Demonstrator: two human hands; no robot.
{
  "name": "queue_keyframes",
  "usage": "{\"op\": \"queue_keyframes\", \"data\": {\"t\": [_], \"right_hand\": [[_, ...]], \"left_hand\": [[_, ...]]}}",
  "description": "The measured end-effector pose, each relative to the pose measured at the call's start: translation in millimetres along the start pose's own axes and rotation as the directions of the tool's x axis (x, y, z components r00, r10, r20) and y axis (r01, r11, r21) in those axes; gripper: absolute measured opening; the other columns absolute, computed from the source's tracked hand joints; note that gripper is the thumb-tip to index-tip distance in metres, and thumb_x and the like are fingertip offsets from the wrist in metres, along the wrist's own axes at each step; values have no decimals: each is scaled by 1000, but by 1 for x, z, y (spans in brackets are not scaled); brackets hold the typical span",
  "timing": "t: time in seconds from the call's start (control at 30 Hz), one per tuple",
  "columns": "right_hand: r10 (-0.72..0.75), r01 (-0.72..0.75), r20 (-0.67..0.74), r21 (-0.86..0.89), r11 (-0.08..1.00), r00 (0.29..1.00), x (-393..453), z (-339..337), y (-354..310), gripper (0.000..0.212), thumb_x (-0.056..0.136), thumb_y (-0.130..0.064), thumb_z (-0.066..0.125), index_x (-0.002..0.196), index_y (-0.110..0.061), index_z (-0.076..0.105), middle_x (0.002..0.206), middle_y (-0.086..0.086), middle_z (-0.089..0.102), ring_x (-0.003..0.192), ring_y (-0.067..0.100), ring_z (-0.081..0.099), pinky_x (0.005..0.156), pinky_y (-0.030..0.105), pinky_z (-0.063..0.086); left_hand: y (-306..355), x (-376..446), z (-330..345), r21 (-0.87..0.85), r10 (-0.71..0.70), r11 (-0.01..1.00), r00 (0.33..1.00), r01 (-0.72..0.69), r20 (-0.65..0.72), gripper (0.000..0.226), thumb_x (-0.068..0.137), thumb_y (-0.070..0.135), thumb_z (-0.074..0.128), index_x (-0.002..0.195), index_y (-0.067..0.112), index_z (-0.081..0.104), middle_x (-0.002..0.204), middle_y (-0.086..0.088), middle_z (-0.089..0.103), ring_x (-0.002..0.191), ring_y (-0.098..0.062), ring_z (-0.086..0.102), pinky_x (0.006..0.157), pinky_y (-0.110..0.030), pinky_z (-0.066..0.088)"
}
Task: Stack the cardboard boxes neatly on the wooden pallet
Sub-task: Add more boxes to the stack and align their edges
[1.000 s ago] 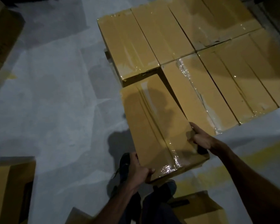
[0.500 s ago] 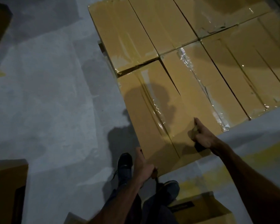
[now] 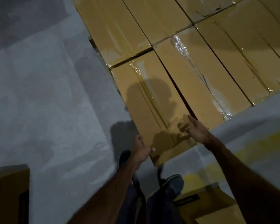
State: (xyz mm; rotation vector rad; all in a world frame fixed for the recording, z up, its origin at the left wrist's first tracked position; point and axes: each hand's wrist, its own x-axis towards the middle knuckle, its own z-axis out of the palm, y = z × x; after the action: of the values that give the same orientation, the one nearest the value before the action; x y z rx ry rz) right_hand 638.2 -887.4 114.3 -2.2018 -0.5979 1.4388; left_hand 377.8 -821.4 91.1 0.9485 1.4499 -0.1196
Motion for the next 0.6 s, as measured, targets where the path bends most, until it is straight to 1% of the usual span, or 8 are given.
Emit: {"op": "queue_keyframes", "data": {"t": [0.07,0.13,0.17,0.2,0.3,0.37,0.5,0.6], "right_hand": [[-7,7,-49,-5,1000,999,-13,13,9,49,102,-3,56,125,-44,41,104,-24,49,92,-2,56,86,23,51],[6,-13,-195,-33,999,981,-32,28,27,26,99,-19,61,119,-35,53,112,-13,60,106,14,64,97,44,56],[-7,-13,-270,-71,997,963,-40,35,37,22,97,-32,60,119,-27,54,116,-7,61,111,19,62,99,49,55],[-12,-33,-331,-131,991,943,-45,41,47,34,96,-41,56,122,-20,56,118,1,63,111,25,63,99,51,54],[175,-184,-392,13,983,903,-48,55,63,43,101,-25,63,136,-2,54,127,21,62,114,40,60,97,51,51],[325,-268,-298,216,939,898,-43,59,67,47,100,-18,67,142,-6,50,132,15,58,118,36,56,94,47,49],[371,-253,-250,402,880,894,-31,63,80,39,96,-15,67,134,-13,57,126,7,63,115,30,58,87,40,47],[399,-259,-225,471,843,889,-28,64,83,35,95,-14,66,129,-16,58,120,9,64,101,27,59,75,37,48]], "left_hand": [[7,1,0,-38,-19,999,999,20,28,88,94,10,78,161,21,22,171,0,20,150,-29,33,114,-51,47],[11,2,-2,-19,-20,1000,1000,21,22,94,93,16,80,163,25,19,173,-1,20,151,-31,33,114,-50,46],[12,2,-2,-2,-20,1000,1000,20,19,94,93,18,80,164,23,18,172,-2,21,152,-31,32,114,-47,44],[12,2,-4,0,-18,1000,1000,18,17,94,94,18,80,164,21,18,172,-3,21,153,-31,30,113,-43,42],[12,6,-6,-12,-22,1000,1000,22,16,97,97,15,76,168,19,11,175,-2,17,157,-31,25,101,-35,41],[10,10,-4,6,-13,1000,1000,13,7,97,97,14,76,168,19,11,175,-3,17,157,-32,26,98,-33,39],[6,15,-1,35,-4,999,1000,4,-18,93,98,12,74,168,19,13,175,-2,18,156,-33,27,98,-35,39],[4,19,1,58,17,998,999,-15,-30,95,97,11,76,169,18,13,175,-2,17,158,-32,24,111,-39,39]]}}
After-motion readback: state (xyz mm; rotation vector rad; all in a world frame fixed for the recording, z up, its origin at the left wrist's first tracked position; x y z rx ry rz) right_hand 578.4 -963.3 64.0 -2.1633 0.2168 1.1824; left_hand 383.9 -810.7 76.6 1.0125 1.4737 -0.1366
